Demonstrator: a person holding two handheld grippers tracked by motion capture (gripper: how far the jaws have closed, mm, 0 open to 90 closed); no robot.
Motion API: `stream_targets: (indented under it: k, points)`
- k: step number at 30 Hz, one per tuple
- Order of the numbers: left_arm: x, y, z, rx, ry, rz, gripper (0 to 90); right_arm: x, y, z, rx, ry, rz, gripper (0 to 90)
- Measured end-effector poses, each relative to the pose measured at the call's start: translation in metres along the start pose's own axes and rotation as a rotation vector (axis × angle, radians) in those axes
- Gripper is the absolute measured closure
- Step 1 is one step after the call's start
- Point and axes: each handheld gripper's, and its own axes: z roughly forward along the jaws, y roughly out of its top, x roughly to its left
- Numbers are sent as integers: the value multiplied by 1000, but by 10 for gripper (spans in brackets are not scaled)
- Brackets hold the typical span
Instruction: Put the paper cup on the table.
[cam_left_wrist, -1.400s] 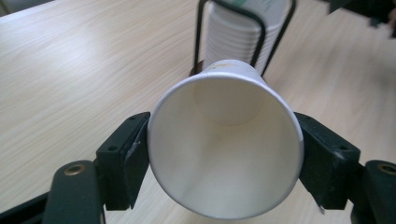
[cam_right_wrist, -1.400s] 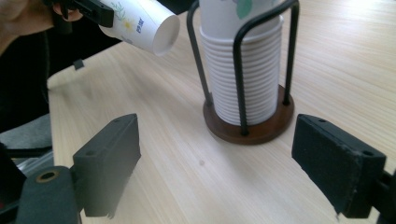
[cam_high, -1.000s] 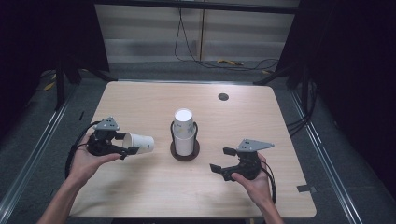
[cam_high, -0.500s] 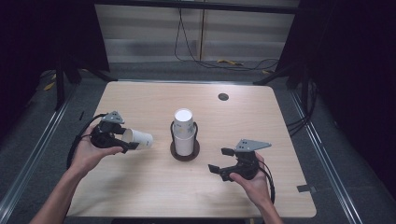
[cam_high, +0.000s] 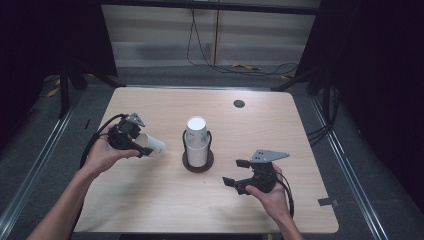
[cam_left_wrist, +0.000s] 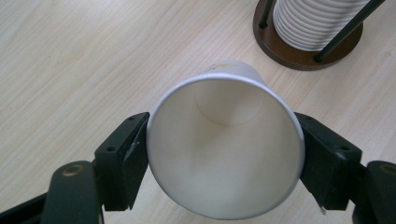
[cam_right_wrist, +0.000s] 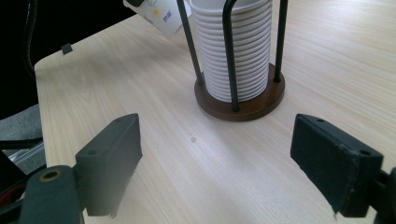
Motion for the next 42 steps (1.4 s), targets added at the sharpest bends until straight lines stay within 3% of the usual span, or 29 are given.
stream_targets:
  k: [14, 16, 22, 42]
  points:
    - [6, 12, 18, 159, -6, 16, 248, 0, 0, 2, 6, 2, -2, 160]
    - [7, 12, 19, 167, -5, 5, 247, 0, 0, 2, 7, 1, -1, 159]
    - [5, 17, 25, 199, 13, 32, 235, 0, 0, 3, 9, 4, -6, 158]
    - [5, 22, 35, 106, 28, -17, 188, -1, -1, 4, 19, 10, -5, 153]
